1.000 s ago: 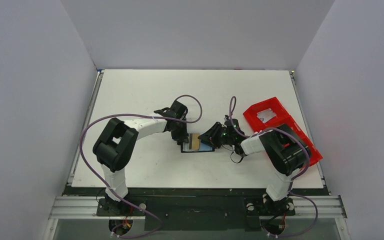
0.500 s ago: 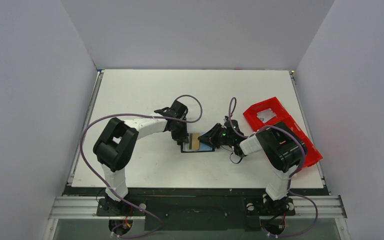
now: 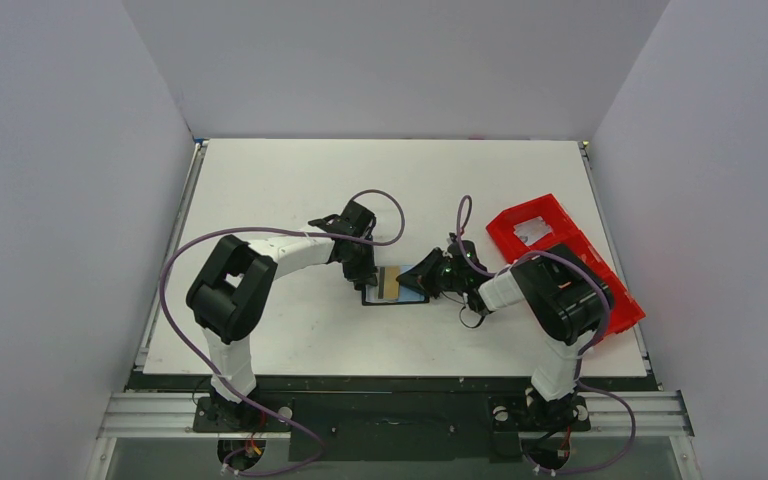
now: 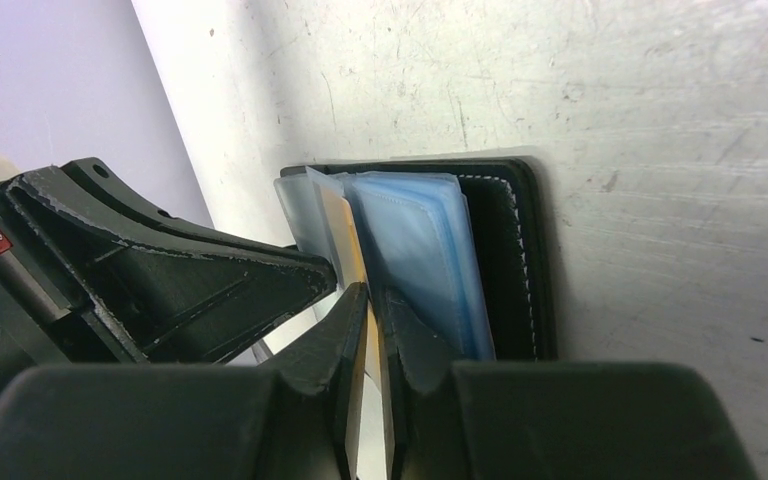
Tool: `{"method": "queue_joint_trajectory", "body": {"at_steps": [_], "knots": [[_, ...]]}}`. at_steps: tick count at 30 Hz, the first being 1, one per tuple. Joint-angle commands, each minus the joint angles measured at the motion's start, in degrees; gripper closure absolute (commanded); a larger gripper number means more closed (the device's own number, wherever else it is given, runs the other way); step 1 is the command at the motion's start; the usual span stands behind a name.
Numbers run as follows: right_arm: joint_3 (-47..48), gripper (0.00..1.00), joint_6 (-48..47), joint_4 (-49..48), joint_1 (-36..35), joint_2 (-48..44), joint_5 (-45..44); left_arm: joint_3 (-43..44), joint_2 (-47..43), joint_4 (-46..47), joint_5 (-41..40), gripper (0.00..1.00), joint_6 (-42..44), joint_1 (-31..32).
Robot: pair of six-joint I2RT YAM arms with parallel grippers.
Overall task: Take the credit cards out of the card holder
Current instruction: Remove the credit card from the card holder.
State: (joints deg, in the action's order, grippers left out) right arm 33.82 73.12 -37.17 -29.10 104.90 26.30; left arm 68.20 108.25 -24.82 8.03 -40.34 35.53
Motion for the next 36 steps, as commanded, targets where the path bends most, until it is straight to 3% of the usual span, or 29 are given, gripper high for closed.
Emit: {"method": "queue_joint_trajectory", "body": {"at_steps": [1,6,36], "knots": [[0.55,0.94,-1.15,-0.39,-0.73,0.91,-1.50,-0.25,3.10,-2.15,-1.49,1.00,0.10,0.33],[0.47,1.00,-1.57,0.02,-0.43,0.70,-1.52,-0.40,3.15,-2.18,-1.48,1.00,0.13,0.33],[0.24,1.00,-11.49,15.31,5.02,-10.51,-4.16,-0.80,1.92,-2.67,-1.72,1.00,0.59,-1.06]]}}
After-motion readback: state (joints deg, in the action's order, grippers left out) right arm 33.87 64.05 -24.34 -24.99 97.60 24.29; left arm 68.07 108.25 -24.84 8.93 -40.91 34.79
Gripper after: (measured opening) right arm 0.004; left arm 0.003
